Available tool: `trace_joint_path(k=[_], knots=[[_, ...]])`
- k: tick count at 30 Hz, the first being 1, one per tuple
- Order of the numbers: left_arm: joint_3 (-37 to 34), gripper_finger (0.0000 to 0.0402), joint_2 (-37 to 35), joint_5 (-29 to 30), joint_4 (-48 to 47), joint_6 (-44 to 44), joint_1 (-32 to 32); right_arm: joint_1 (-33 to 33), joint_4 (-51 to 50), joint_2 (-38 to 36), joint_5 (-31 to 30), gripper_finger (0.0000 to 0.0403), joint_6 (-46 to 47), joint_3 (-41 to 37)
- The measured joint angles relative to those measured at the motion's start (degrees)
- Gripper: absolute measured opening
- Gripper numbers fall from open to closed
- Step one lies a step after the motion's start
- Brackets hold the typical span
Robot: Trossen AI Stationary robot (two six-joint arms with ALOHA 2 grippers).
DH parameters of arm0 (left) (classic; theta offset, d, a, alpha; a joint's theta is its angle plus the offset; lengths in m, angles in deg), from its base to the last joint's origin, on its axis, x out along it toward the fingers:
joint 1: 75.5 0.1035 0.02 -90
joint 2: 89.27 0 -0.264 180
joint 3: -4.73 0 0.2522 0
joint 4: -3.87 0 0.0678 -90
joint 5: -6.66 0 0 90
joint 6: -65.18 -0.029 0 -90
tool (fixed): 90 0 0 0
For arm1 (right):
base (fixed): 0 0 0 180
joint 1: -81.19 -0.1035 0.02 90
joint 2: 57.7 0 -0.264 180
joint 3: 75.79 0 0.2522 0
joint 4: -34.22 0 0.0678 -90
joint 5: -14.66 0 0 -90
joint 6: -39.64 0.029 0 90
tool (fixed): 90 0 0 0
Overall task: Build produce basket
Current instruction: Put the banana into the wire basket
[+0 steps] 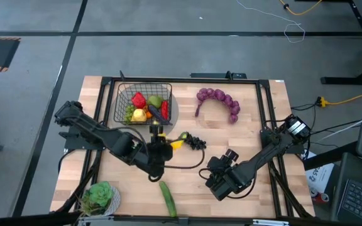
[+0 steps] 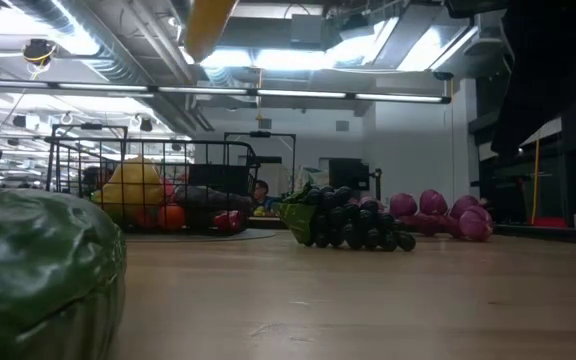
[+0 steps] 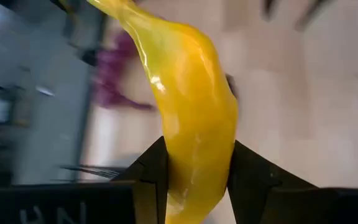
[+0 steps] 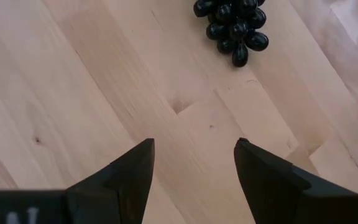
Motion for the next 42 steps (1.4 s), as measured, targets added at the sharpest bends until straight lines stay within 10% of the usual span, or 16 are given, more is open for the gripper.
trace_joint_path(k=[7,17,26,42], knots=[[8.3,0.0122,-0.1,10.2,-10.6,-2.0,4.3,0.0,0.3,0.0,-0.2,0.0222,0.0,0.0],[9.2,0.0132,-0.5,4.7,-36.4,13.0,22.5,0.0,0.5,0.0,-0.2,0.0222,-0.1,0.0],[6.6,0.0134,-0.6,1.1,-35.6,14.1,33.2,0.0,0.5,0.0,-0.3,0.0222,-0.1,0.0],[4.7,0.0135,-0.6,2.9,-35.3,14.1,33.4,0.0,1.0,0.0,-0.6,0.0222,-0.1,0.0]])
